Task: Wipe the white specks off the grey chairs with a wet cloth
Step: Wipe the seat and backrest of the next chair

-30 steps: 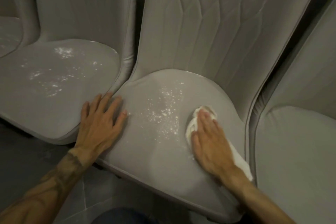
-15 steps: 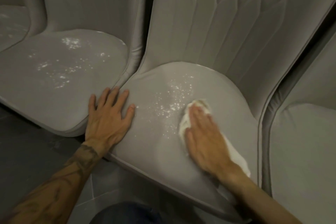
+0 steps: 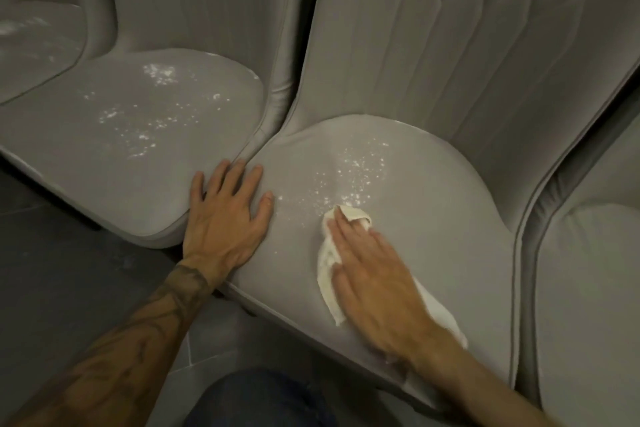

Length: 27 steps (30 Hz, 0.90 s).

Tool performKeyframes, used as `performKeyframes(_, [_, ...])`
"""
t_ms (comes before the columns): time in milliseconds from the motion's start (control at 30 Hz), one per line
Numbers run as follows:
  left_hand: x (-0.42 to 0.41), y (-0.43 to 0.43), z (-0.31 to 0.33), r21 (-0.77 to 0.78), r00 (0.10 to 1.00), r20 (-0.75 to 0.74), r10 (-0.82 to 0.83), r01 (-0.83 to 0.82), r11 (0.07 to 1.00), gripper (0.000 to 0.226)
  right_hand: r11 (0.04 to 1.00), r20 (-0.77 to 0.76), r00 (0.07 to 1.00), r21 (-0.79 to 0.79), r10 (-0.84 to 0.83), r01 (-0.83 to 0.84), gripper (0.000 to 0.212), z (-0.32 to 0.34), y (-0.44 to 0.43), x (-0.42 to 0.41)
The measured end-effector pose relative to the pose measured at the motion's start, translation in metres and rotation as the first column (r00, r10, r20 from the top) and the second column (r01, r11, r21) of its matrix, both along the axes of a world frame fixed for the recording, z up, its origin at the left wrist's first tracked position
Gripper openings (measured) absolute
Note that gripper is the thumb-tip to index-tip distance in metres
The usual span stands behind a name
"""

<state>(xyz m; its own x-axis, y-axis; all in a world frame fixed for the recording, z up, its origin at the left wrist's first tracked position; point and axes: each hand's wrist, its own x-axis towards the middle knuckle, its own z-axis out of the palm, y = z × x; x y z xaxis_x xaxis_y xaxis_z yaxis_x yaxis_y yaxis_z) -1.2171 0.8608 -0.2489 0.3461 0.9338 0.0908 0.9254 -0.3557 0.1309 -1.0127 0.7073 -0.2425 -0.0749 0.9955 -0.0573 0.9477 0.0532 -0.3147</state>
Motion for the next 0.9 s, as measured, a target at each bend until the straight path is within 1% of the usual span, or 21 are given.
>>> performKeyframes(67, [0.0,-0.001,0.0,0.005,1.0,0.003,-0.005,0.005,1.0,0.07,0.999,0.034,0.998,0.003,-0.048,0.048,0.068,0.003,-0.005,0.036])
performKeyframes(133, [0.001,-0.002,0.002,0.005,1.0,0.007,-0.002,0.002,1.0,0.071,0.985,0.1,0.98,0.031,-0.174,0.172,0.075,0.007,-0.008,0.078])
performKeyframes(200, [0.001,-0.002,0.002,0.006,1.0,0.005,0.003,-0.003,1.0,0.071,0.958,0.167,0.944,0.032,-0.285,0.284,0.08,0.008,-0.004,0.092])
performKeyframes(233, [0.001,-0.001,0.002,0.002,1.0,0.004,0.002,-0.002,1.0,0.071,0.953,0.179,0.936,0.031,-0.302,0.301,0.08,0.006,-0.001,0.084])
performKeyframes(300, [0.0,-0.001,0.002,-0.001,1.0,0.001,-0.004,0.004,1.0,0.072,0.966,0.126,0.958,0.037,-0.258,0.256,0.076,0.0,0.001,0.055])
performKeyframes(367, [0.0,-0.001,0.001,0.005,1.0,0.005,-0.011,0.011,1.0,0.072,0.989,0.071,0.986,0.042,-0.148,0.145,0.069,-0.009,-0.003,0.032])
performKeyframes(433, [-0.001,0.0,0.0,0.001,1.0,0.019,-0.016,0.016,1.0,0.072,0.996,0.06,0.995,0.043,-0.083,0.081,0.063,-0.01,-0.005,0.035])
performKeyframes(500, [-0.001,0.0,0.0,0.004,1.0,0.027,-0.017,0.017,1.0,0.071,0.993,0.109,0.988,0.072,-0.105,0.097,0.061,-0.008,0.001,0.061])
performKeyframes(567, [-0.001,0.0,0.0,0.0,0.999,0.029,-0.018,0.018,1.0,0.071,0.973,0.163,0.961,0.085,-0.225,0.213,0.06,-0.004,0.016,0.091])
performKeyframes(633, [-0.002,0.0,0.0,0.004,0.999,0.041,-0.017,0.017,1.0,0.072,0.933,0.163,0.919,0.067,-0.359,0.353,0.06,0.003,0.037,0.103])
performKeyframes(667, [-0.002,0.0,0.0,0.008,0.999,0.048,-0.019,0.019,1.0,0.072,0.921,0.165,0.906,0.072,-0.39,0.383,0.06,0.004,0.044,0.099])
performKeyframes(700, [-0.002,-0.001,0.0,0.013,0.999,0.049,-0.019,0.019,1.0,0.071,0.924,0.171,0.908,0.075,-0.383,0.376,0.06,0.003,0.046,0.089])
performKeyframes(767, [-0.002,0.0,-0.001,0.015,0.999,0.039,-0.015,0.015,1.0,0.071,0.964,0.163,0.95,0.056,-0.266,0.261,0.064,-0.002,0.033,0.067])
performKeyframes(833, [-0.003,0.001,-0.002,0.01,0.999,0.03,-0.017,0.017,1.0,0.071,0.987,0.096,0.982,0.012,-0.161,0.16,0.068,-0.004,0.008,0.056])
performKeyframes(867, [-0.003,0.001,-0.003,0.011,0.999,0.032,-0.018,0.017,1.0,0.071,0.989,0.066,0.987,0.006,-0.147,0.147,0.069,-0.003,-0.001,0.06])
performKeyframes(900, [-0.003,0.001,-0.003,0.013,0.999,0.034,-0.019,0.018,1.0,0.071,0.988,0.072,0.986,0.013,-0.153,0.153,0.068,-0.001,-0.004,0.069])
